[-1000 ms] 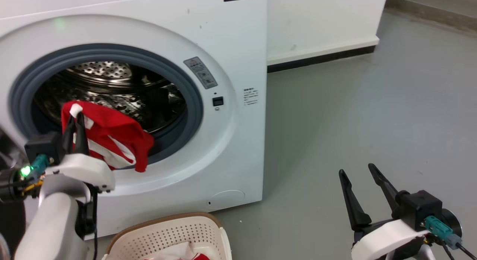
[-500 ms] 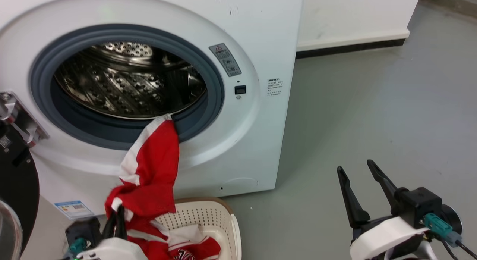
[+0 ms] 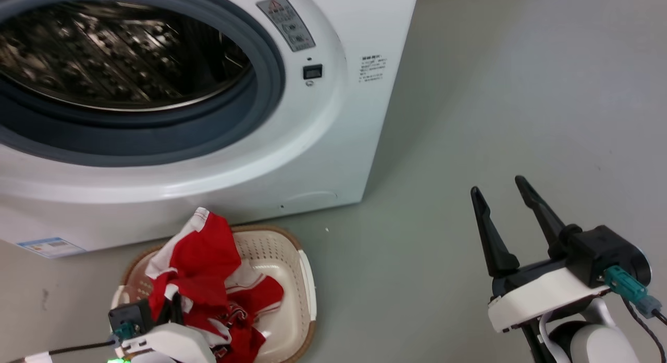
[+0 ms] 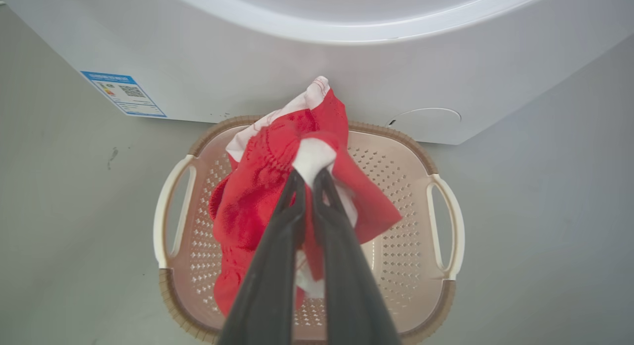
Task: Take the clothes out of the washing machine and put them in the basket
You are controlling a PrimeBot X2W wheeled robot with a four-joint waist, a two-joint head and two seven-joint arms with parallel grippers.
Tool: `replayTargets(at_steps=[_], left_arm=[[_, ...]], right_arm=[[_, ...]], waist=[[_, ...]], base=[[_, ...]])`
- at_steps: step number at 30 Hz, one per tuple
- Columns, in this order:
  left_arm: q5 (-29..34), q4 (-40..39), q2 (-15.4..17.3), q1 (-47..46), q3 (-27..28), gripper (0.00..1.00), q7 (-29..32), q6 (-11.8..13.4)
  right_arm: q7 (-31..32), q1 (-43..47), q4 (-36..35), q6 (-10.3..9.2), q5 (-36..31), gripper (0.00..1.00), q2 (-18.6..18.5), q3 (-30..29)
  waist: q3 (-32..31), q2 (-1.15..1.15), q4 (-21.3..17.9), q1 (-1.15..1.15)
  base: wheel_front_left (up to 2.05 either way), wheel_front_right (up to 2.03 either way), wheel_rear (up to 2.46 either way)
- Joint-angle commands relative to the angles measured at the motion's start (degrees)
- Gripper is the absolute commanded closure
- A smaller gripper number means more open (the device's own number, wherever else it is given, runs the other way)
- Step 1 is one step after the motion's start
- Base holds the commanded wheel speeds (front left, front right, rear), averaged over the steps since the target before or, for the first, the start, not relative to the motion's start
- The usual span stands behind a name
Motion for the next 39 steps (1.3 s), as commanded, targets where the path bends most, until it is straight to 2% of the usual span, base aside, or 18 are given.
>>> replayTargets(at_steps=[1, 11, 18, 30, 35, 36, 37, 38, 39], left_arm=[[-0.11, 2.32, -0.03, -2.97, 0.33, 1.0, -0.84, -0.56], [0.67, 18.29, 1.99, -18.86, 1.31, 1.0, -2.43, -2.59], [0.66, 27.54, 3.73, -25.84, 2.26, 1.0, -3.15, -3.15], [-0.93, 36.77, 4.87, -28.09, 4.18, 1.0, -3.59, -4.5], [-1.5, 39.03, 3.74, -28.36, 4.22, 1.0, -3.64, -5.4], [-1.37, 39.41, 3.47, -28.37, 4.02, 0.77, -3.64, -5.69], [-1.44, 39.8, 3.14, -28.32, 3.84, 0.42, -3.62, -5.93], [-1.44, 39.8, 3.14, -28.32, 3.84, 0.42, -3.62, -5.93], [-1.44, 40.21, 2.86, -28.22, 3.66, 0.0, -3.54, -6.15]], right_arm=[[-0.5, -1.59, -0.35, -0.04, 0.59, 0.0, 0.09, -0.05], [-3.25, -6.14, 0.42, -0.04, 2.03, 0.0, 0.11, 0.25], [-5.39, -8.75, 1.66, -0.04, 3.68, 0.0, 0.1, 2.11], [-8.71, -11.57, 5.04, -0.04, 5.74, 0.0, 0.1, 3.32], [-9.35, -12.35, 6.27, -0.04, 5.8, 0.0, 0.1, 3.47], [-9.41, -12.27, 6.56, -0.04, 5.74, 0.0, 0.1, 3.49], [-9.46, -12.18, 6.83, -0.04, 5.69, 0.0, 0.1, 3.55], [-9.46, -12.18, 6.83, -0.04, 5.69, 0.0, 0.1, 3.55], [-9.55, -12.17, 7.15, -0.04, 5.58, 0.0, 0.09, 3.55]], waist=[[5.07, 0.0, -2.74, -0.01], [17.37, 0.0, -6.27, -0.01], [23.82, 0.0, -9.33, -0.01], [29.35, 0.0, -11.6, -0.01], [29.34, 0.0, -11.52, -0.01], [29.02, 0.0, -11.4, -0.01], [28.57, 0.0, -11.22, -0.01], [28.57, 0.0, -11.22, -0.01], [27.89, 0.0, -10.95, -0.01]], base=[[0.0, 0.0, 0.0], [0.0, 0.0, 0.0], [0.0, 0.0, 0.0], [0.0, 0.0, 0.0], [0.0, 0.0, 0.0], [0.0, 0.0, 0.0], [0.0, 0.0, 0.0], [0.0, 0.0, 0.0], [0.0, 0.0, 0.0]])
